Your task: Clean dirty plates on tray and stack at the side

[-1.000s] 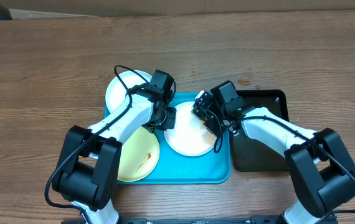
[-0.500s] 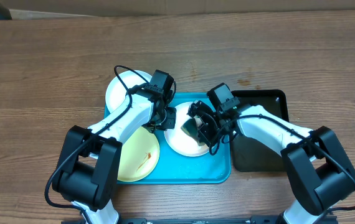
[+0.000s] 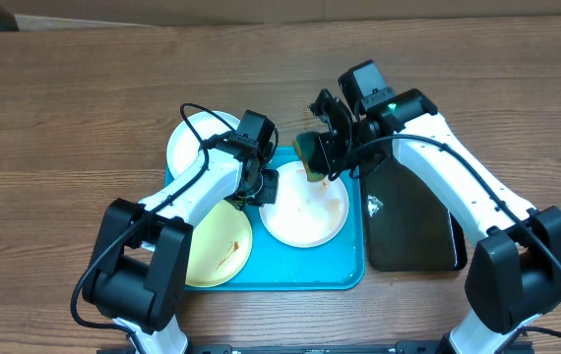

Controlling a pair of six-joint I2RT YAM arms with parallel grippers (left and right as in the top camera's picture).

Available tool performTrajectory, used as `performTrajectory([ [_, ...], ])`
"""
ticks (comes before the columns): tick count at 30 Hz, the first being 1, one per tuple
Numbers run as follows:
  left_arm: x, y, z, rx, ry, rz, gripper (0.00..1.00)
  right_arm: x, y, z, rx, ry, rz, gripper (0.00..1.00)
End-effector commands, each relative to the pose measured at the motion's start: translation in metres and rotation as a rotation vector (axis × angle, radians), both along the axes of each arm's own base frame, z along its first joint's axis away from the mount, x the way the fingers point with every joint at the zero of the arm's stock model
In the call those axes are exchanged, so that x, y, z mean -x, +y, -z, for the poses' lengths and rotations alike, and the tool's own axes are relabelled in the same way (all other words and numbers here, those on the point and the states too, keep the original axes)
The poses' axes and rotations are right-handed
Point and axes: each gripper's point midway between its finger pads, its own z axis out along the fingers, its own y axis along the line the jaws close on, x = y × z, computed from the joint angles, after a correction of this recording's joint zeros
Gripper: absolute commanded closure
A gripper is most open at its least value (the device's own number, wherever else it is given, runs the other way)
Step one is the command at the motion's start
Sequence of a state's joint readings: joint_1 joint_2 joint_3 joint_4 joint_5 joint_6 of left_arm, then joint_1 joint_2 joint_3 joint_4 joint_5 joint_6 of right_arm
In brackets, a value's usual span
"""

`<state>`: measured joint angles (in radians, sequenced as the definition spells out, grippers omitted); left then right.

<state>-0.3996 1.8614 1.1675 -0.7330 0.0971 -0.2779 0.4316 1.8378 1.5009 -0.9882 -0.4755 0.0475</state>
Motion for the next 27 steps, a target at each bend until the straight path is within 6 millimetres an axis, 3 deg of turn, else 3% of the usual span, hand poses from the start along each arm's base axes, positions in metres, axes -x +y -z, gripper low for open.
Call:
performTrajectory([
  [1,0.004,-0.003,0.005,-0.002,0.018,0.01,0.96,0.017,0.0,0.016,-0.003,0.125,0.09,0.96],
  [6,0.004,-0.003,0.005,-0.003,0.018,0.01,0.96,0.025,-0.01,0.04,0.036,0.145,0.103,0.96],
  [15,0.004,-0.003,0.005,-0.003,0.019,0.01,0.96,0.009,-0.029,0.064,0.173,0.107,0.203,0.96],
  [27,0.004,-0.003,0.005,-0.003,0.02,0.01,0.96,0.017,-0.032,0.115,0.238,0.225,0.197,0.96],
])
